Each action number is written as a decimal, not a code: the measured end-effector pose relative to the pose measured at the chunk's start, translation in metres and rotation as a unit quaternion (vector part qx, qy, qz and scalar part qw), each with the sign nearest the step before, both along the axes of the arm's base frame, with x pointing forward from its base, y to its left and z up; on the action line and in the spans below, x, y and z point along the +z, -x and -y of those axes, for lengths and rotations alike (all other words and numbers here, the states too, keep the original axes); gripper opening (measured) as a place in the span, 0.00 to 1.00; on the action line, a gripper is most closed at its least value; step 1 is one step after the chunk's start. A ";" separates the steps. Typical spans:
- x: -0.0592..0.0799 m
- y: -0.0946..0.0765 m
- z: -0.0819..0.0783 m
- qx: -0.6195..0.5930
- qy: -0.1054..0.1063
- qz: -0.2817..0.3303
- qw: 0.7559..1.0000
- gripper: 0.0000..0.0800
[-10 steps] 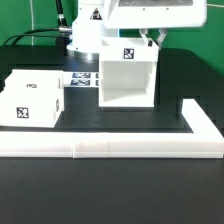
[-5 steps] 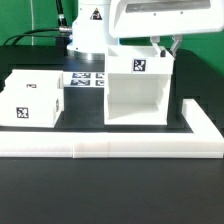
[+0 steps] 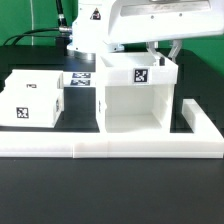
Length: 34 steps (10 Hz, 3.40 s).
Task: Assemble drawer
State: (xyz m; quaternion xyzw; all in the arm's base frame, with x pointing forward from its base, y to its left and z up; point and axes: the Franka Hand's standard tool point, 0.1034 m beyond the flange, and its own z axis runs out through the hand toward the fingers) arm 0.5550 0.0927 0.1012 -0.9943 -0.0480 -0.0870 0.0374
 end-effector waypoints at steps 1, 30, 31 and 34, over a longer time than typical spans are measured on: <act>0.000 0.000 0.000 -0.008 -0.002 0.000 1.000 0.05; -0.001 -0.092 -0.007 -0.705 -0.187 -0.089 0.678 0.08; -0.001 -0.092 -0.008 -0.704 -0.186 -0.088 0.679 0.08; 0.003 -0.094 -0.008 -0.702 -0.190 -0.083 0.681 0.34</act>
Offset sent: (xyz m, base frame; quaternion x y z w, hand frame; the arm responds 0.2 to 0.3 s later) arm 0.0000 0.0000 0.0000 0.0000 0.0000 0.1296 0.9916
